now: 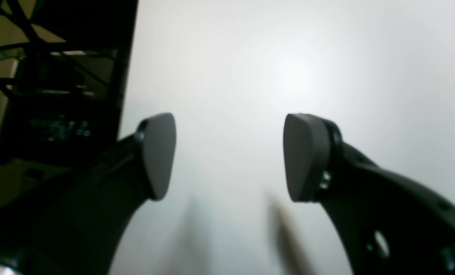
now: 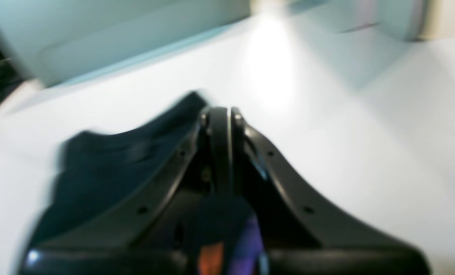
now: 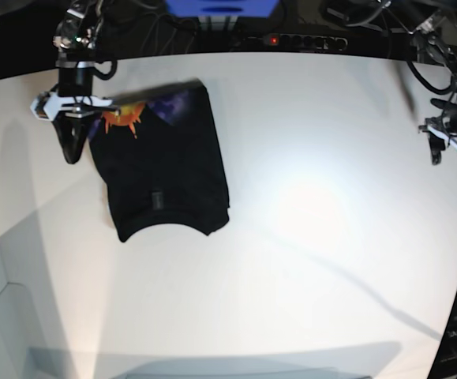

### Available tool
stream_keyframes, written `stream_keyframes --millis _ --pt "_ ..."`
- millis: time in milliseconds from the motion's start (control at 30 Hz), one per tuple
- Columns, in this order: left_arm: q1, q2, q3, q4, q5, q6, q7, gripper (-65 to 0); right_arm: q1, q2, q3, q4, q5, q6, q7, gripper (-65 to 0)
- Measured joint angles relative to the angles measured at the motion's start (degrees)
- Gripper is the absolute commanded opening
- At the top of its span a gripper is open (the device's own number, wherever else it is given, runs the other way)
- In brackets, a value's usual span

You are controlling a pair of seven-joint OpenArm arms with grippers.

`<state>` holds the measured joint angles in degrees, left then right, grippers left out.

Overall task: Fold the T-shirt properly
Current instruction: 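Open the right gripper and lift it off the folded shirt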

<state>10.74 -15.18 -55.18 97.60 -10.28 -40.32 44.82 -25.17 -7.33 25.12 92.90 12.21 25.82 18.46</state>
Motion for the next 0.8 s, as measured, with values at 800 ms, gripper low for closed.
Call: stream_keyframes --millis 800 --pt "1.9 0.7 -1.8 0.1 0.0 0.0 -0.2 -22.6 -1.1 5.1 -6.9 -12.5 -0.1 -0.1 -2.1 -65.0"
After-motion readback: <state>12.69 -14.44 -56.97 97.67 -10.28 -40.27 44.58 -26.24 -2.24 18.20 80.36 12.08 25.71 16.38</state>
